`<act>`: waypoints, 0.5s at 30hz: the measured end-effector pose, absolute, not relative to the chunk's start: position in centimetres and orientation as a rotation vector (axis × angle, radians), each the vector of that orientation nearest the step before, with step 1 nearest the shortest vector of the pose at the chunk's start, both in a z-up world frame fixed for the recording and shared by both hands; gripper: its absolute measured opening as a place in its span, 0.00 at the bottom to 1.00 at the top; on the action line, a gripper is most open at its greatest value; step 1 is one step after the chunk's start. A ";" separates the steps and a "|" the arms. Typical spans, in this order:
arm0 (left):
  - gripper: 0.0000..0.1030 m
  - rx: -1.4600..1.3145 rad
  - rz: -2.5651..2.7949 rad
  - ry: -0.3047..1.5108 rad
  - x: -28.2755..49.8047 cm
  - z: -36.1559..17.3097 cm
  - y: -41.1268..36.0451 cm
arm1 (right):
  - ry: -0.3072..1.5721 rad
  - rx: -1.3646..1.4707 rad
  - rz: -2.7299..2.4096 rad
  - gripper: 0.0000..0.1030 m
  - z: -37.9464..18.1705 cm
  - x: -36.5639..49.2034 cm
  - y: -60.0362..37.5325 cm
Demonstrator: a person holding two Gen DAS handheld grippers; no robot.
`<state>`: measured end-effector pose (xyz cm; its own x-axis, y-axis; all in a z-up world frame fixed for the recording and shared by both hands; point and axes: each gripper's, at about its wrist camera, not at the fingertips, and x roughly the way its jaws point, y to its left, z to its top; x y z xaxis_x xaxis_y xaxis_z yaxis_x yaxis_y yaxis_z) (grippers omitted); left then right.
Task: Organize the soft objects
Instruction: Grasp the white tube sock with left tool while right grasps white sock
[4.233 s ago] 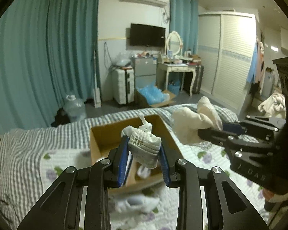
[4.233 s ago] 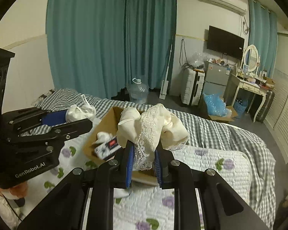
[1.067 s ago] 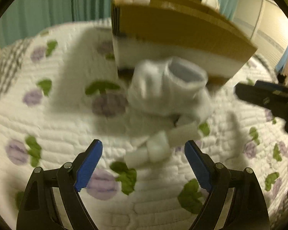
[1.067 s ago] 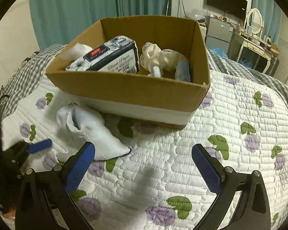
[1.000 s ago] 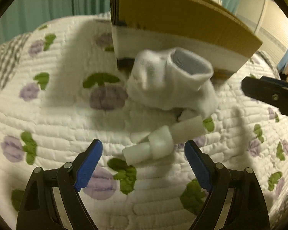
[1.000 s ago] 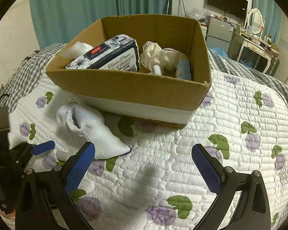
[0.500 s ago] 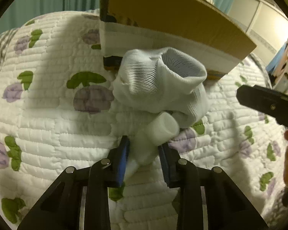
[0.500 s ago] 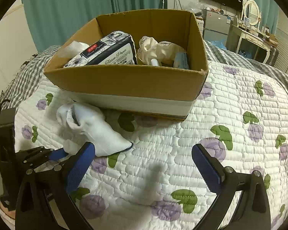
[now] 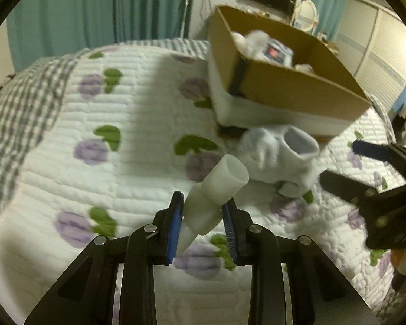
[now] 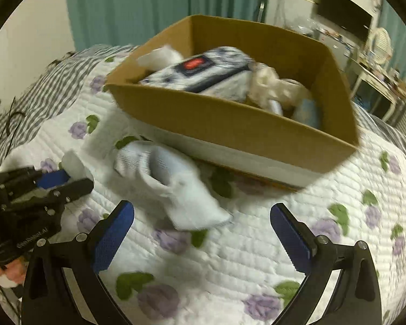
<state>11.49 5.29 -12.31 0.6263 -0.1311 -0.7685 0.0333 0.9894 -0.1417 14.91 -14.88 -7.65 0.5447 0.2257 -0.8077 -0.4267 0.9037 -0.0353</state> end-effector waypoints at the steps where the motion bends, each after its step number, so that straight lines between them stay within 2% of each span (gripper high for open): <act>1: 0.27 -0.118 -0.089 0.887 11.6 -12.2 5.5 | 0.920 -0.248 0.403 0.98 -7.9 15.1 -14.2; 5: 0.27 -0.108 -0.069 0.878 11.9 -11.8 5.8 | 0.928 -0.268 0.426 0.92 -9.0 16.1 -12.0; 7: 0.27 -0.108 -0.067 0.875 12.2 -11.9 5.5 | 0.938 -0.270 0.437 0.84 -9.7 16.6 -11.1; 8: 0.27 -0.110 -0.066 0.873 12.3 -11.8 5.6 | 0.944 -0.272 0.443 0.77 -10.0 16.8 -10.7; 10: 0.27 -0.108 -0.062 0.870 12.4 -11.7 5.5 | 0.958 -0.285 0.447 0.74 -10.5 17.1 -10.1; 12: 0.27 -0.100 -0.056 0.867 12.4 -11.6 5.5 | 0.950 -0.299 0.443 0.62 -10.7 17.2 -9.8; 15: 0.27 -0.087 -0.058 0.867 12.2 -11.5 5.3 | 0.950 -0.293 0.447 0.48 -10.5 17.1 -10.2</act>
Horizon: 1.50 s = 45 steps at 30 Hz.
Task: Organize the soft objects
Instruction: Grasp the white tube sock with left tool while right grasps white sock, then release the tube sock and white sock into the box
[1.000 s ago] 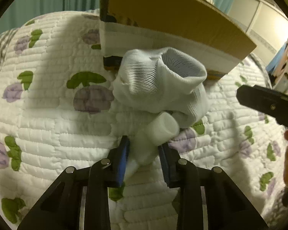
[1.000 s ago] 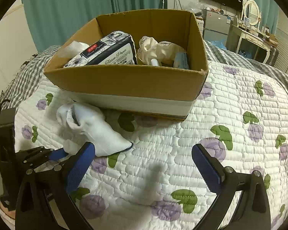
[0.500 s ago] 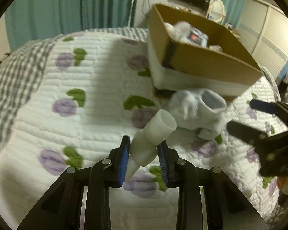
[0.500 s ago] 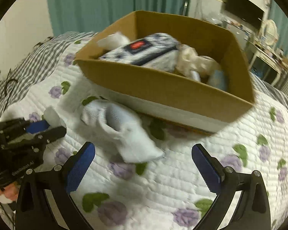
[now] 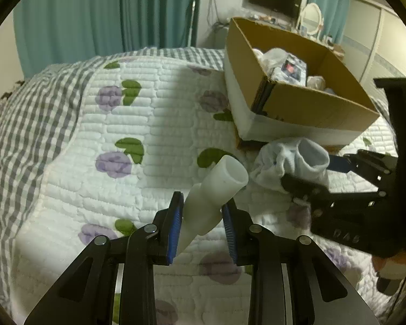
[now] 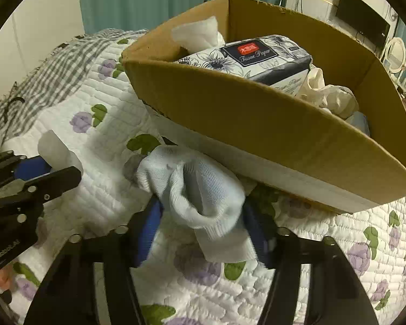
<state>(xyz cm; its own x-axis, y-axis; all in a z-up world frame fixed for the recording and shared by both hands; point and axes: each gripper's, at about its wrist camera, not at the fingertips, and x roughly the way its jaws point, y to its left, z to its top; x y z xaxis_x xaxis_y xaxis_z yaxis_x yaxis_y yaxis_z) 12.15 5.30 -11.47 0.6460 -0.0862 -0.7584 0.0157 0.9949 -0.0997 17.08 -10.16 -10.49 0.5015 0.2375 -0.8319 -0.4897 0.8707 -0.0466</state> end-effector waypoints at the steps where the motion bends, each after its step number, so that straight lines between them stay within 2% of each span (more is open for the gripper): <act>1: 0.27 -0.081 -0.061 0.867 12.0 -11.4 5.2 | 0.951 -0.288 0.454 0.46 -10.3 17.0 -10.4; 4: 0.27 -0.062 -0.056 0.864 11.0 -10.7 4.7 | 0.951 -0.276 0.461 0.30 -9.4 16.5 -11.0; 12: 0.27 -0.049 -0.060 0.820 9.6 -7.3 3.3 | 0.928 -0.274 0.462 0.27 -6.2 14.5 -12.4; 19: 0.27 -0.021 -0.110 0.748 9.4 -2.7 0.5 | 0.850 -0.239 0.443 0.27 -0.7 13.0 -15.4; 30: 0.27 -0.013 -0.248 0.627 14.0 3.7 -5.0 | 0.687 -0.161 0.367 0.27 8.3 15.5 -20.2; 37: 0.27 -0.014 -0.263 0.657 19.8 2.9 -6.2 | 0.674 -0.103 0.333 0.27 9.4 20.7 -21.5; 45: 0.28 0.030 -0.258 0.704 24.6 -1.1 -7.6 | 0.764 -0.033 0.347 0.27 5.7 27.8 -21.4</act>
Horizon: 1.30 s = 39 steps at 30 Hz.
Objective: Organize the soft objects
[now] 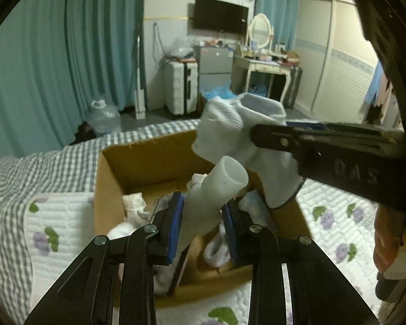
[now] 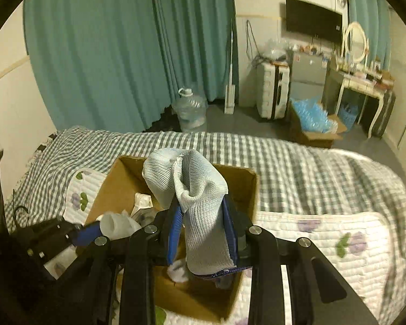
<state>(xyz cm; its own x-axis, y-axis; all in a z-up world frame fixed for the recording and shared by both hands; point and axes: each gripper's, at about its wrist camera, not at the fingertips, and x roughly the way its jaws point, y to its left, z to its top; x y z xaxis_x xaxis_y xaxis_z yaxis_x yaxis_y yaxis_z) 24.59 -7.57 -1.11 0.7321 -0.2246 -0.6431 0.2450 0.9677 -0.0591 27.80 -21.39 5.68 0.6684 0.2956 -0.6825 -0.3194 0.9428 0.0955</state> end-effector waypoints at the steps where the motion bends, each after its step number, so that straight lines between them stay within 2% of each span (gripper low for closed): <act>1: 0.30 0.035 -0.247 0.704 24.8 -1.4 -7.7 | 0.779 -0.018 0.354 0.27 5.0 28.5 -21.4; 7: 0.33 -0.015 -0.219 0.721 26.3 -2.9 -7.5 | 0.829 0.023 0.372 0.31 2.6 31.6 -21.4; 8: 0.40 -0.029 -0.221 0.726 26.5 -3.1 -7.3 | 0.832 0.021 0.368 0.35 2.4 31.7 -21.3; 9: 0.45 -0.037 -0.221 0.733 26.6 -3.1 -7.3 | 0.835 0.018 0.367 0.44 2.2 31.8 -21.3; 10: 0.56 -0.038 -0.214 0.732 26.9 -3.1 -7.2 | 0.835 0.017 0.367 0.51 2.1 31.9 -21.4; 11: 0.63 -0.034 -0.205 0.726 26.8 -3.0 -7.2 | 0.832 0.016 0.364 0.63 2.1 31.9 -21.4; 12: 0.64 -0.024 -0.195 0.713 26.6 -2.8 -7.3 | 0.824 0.018 0.356 0.68 2.2 31.9 -21.6; 18: 0.65 -0.004 -0.174 0.687 24.9 -0.5 -8.0 | 0.774 0.033 0.310 0.75 4.8 30.4 -23.0; 25: 0.65 0.036 -0.161 0.501 18.8 7.7 -7.3 | 0.668 -0.001 0.277 0.80 12.2 25.1 -24.3; 29: 0.85 0.064 -0.139 0.331 13.4 13.0 -6.5 | 0.551 -0.037 0.258 0.88 17.5 20.2 -24.6; 33: 0.91 0.073 -0.100 0.198 8.2 16.8 -5.5 | 0.418 -0.042 0.243 0.99 21.9 14.8 -24.8; 39: 0.93 0.041 -0.074 0.108 3.6 18.5 -2.9 | 0.283 -0.062 0.235 0.99 25.1 7.5 -24.2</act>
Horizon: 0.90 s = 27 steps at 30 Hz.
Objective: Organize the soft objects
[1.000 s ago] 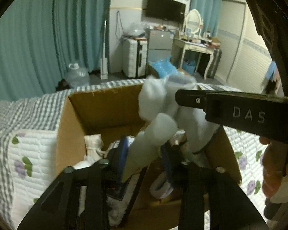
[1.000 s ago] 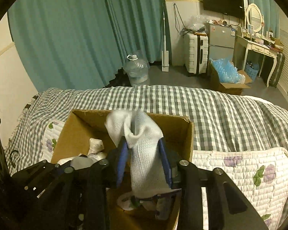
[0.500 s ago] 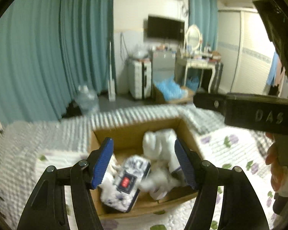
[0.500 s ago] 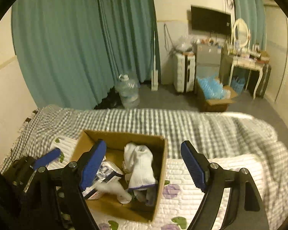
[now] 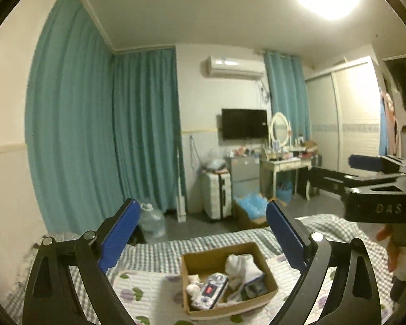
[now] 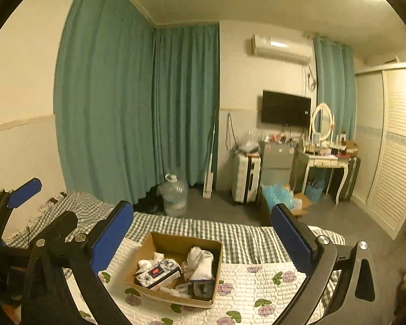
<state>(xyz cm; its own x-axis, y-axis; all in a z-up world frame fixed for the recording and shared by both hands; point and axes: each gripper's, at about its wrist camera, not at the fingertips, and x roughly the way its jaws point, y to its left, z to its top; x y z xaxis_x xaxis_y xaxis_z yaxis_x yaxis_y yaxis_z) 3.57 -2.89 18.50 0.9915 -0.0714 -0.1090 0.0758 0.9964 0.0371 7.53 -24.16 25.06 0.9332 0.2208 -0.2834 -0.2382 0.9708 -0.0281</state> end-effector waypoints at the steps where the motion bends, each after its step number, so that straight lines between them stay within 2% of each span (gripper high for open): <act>1: 0.93 0.034 -0.070 0.104 3.3 18.3 -2.4 | 0.273 -0.062 0.237 0.99 25.0 6.8 -24.0; 8: 0.94 0.009 -0.028 0.128 3.7 13.6 -0.9 | 0.273 -0.018 0.271 1.00 20.5 4.2 -24.0; 20: 0.94 0.061 0.030 0.341 7.9 0.3 -1.5 | 0.419 0.019 0.214 1.00 4.6 9.2 -24.4; 27: 0.94 0.012 0.022 0.376 7.5 -1.0 -1.4 | 0.446 0.010 0.211 1.00 2.9 9.5 -24.9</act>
